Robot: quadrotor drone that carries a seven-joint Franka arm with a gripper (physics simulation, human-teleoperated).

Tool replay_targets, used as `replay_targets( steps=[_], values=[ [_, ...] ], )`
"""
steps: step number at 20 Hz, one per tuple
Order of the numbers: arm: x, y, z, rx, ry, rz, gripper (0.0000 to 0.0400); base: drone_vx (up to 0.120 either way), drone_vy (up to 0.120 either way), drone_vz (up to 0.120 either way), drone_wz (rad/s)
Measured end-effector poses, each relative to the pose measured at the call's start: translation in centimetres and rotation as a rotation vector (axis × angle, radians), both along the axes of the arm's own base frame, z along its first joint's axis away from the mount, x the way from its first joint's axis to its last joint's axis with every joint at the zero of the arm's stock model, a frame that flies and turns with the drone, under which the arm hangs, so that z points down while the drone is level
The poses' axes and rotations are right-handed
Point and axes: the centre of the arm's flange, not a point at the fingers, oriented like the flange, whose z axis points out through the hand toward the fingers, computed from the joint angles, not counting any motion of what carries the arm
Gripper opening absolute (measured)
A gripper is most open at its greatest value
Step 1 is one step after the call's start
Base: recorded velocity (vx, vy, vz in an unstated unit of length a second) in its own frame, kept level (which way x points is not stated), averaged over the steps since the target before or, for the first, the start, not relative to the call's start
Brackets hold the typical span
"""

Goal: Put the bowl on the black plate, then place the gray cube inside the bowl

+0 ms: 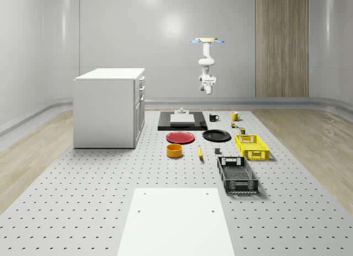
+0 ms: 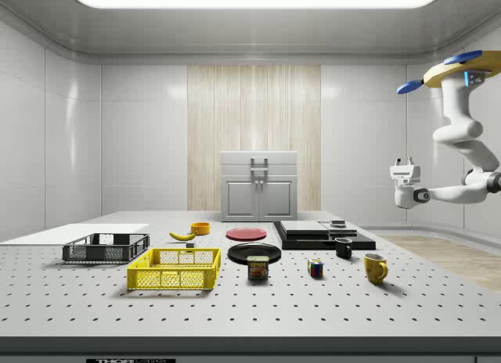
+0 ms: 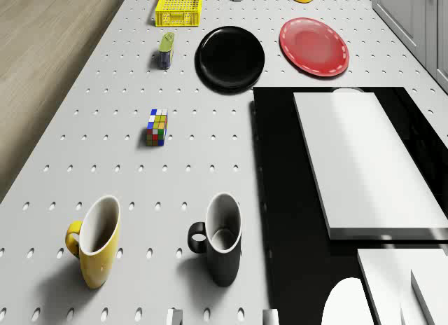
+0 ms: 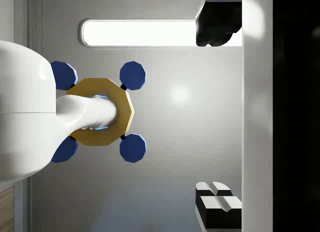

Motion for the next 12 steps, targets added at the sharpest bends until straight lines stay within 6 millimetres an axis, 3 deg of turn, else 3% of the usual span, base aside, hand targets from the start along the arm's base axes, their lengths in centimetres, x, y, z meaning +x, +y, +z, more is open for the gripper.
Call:
replay_targets(
  steps=[10,12],
  values=[
    [-0.2,0.0,6.6,0.0,-0.008,0.0,0.04,0.0,0.0,0.0,0.0],
    [-0.1,0.0,7.5,0.0,-0.009,0.0,0.04,0.0,-0.1,0.0,0.0]
  ],
)
